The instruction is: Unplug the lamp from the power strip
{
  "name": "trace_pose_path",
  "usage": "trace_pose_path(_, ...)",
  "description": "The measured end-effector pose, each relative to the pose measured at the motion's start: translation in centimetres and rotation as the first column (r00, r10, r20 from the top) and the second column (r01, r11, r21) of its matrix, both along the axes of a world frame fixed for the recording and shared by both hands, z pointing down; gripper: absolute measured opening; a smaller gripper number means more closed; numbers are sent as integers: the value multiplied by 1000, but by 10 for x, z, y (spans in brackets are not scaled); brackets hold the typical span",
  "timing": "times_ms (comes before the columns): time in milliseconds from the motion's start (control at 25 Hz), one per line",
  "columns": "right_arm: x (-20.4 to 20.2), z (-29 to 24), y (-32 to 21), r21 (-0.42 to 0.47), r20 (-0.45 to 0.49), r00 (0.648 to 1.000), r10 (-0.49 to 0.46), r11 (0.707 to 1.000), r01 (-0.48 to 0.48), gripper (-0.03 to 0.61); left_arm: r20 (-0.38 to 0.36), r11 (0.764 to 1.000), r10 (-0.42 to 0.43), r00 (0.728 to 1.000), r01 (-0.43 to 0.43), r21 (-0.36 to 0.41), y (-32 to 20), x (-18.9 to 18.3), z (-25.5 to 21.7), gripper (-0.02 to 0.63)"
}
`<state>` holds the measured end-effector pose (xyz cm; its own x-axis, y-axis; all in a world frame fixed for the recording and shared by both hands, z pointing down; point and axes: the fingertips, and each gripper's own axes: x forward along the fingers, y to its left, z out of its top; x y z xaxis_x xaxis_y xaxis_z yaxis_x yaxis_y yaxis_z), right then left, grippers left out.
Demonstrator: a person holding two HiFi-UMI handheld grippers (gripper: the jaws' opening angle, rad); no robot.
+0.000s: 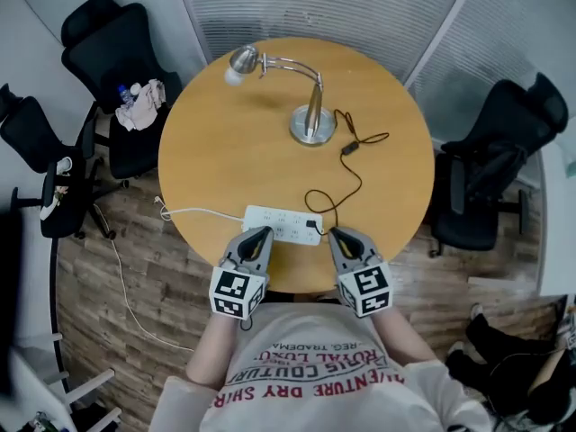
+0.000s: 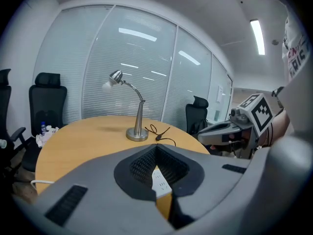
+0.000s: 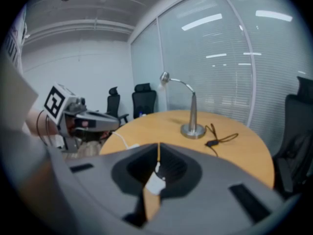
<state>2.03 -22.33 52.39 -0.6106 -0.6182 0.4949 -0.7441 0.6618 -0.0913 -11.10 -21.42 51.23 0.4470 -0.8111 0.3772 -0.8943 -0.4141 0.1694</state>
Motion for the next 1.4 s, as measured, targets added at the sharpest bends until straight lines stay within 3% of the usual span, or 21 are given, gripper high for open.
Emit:
trace_pose_path(120, -10, 14, -4, -37, -38, 999, 10, 999, -11, 31, 15, 995, 75, 997, -73, -66, -13, -1, 34, 29)
trace_pose_path(240, -15, 31, -5, -79, -64, 998, 3, 997, -8, 31, 51, 976, 170, 984, -161, -148, -19, 4, 76, 29)
trace_pose_path(480, -22, 56, -4, -168, -119, 992, -35, 986, 15, 42, 167, 911, 376, 911, -331, -246, -22, 27, 133, 29)
trace_pose_path(560, -26, 66, -2, -197, -154, 986, -68, 980, 37, 129, 182, 894, 416, 891, -364, -261, -25, 35, 142, 29)
trace_pose_path(720, -30, 89, -2, -245, -250, 958, -141, 966, 78, 147, 206, 860, 481, 852, -412, -302, -30, 46, 159, 29)
trace_pose_path(920, -30, 120, -8, -309, -394, 883, -255, 941, 134, 164, 248, 839, 515, 821, -422, -344, -35, 50, 171, 29)
trace_pose_path(1200, -33, 148, -14, -409, -505, 746, -435, 881, 237, 166, 234, 824, 529, 815, -428, -370, -35, 53, 173, 29)
trace_pose_path(1400, -38, 159, -16, -470, -545, 641, -540, 830, 299, 106, 211, 789, 577, 789, -473, -391, -35, 53, 174, 29)
